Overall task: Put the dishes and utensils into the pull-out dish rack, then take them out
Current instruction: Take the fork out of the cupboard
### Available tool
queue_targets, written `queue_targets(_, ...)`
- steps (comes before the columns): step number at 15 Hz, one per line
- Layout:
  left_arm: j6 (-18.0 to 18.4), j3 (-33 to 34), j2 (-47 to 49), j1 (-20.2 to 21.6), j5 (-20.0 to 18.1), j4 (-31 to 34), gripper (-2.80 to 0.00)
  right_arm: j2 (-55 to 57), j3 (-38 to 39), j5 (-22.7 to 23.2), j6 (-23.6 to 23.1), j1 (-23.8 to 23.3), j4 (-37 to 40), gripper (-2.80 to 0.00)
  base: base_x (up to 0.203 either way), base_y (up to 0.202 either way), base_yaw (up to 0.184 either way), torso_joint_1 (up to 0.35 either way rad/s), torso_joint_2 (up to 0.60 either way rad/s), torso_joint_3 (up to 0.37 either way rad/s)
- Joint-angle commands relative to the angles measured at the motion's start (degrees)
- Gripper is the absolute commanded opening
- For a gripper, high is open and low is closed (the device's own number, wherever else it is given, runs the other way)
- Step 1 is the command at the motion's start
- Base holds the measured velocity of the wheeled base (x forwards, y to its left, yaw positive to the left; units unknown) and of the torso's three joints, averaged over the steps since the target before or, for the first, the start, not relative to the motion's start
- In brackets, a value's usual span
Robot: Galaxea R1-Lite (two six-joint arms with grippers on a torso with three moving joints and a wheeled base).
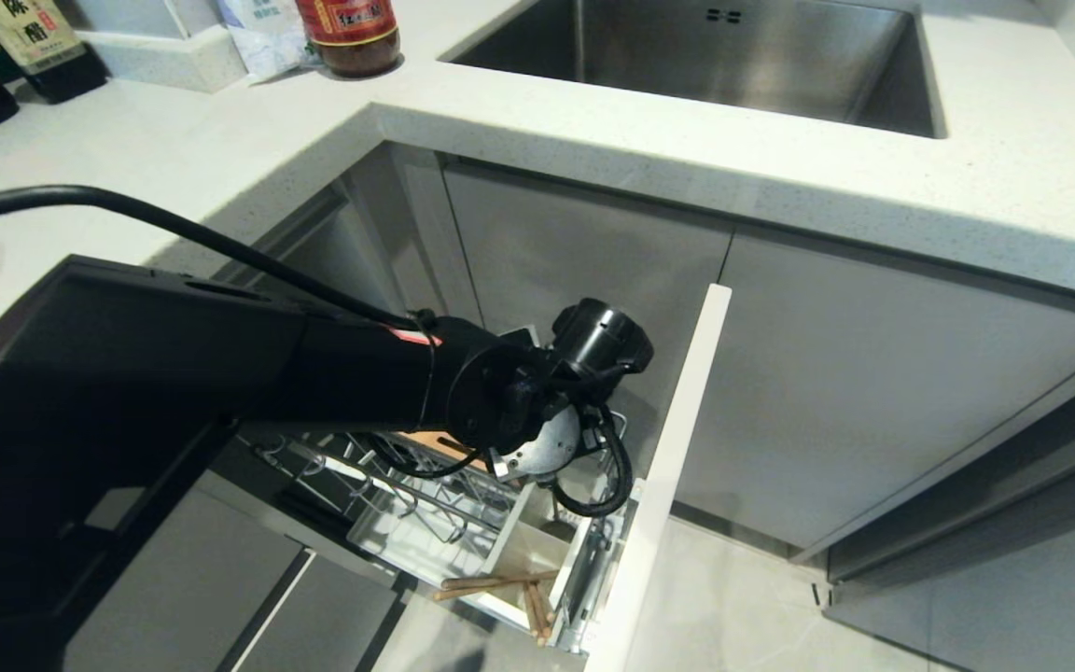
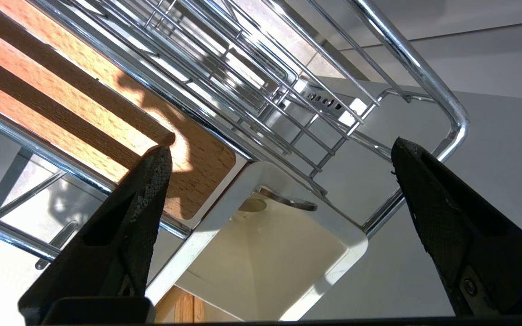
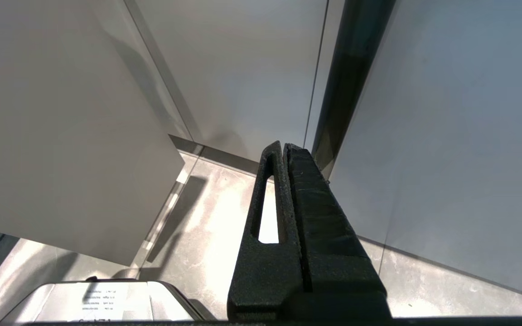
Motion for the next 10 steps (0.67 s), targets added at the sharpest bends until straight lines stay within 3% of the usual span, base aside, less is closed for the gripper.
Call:
queue_targets(1, -0.3, 0.0, 0.6, 0.0, 0.1, 0.2, 0.00, 0.0, 0.0, 0.0, 0.0, 0.0, 0.0, -2.80, 0.000, 0.000, 0.000, 0.000, 0.00, 0.000)
queue_targets(4, -0.3, 0.0, 0.8, 0.0, 0.5, 0.1, 0.00, 0.0, 0.0, 0.0, 0.0, 0.0, 0.0, -2.80, 0.000, 0.000, 0.000, 0.000, 0.00, 0.000)
queue_targets(5, -0.3, 0.0, 0.8, 0.0, 0.6, 0.2, -2.80, 0.0, 0.0, 0.0, 0.0, 0.0, 0.0, -2.80, 0.000, 0.000, 0.000, 0.000, 0.00, 0.000)
queue_targets(10, -0.4, 0.0, 1.0, -0.1, 3.2, -0.5, -2.80, 0.0, 0.0, 0.0, 0.0, 0.0, 0.0, -2.80, 0.000, 0.000, 0.000, 0.000, 0.00, 0.000)
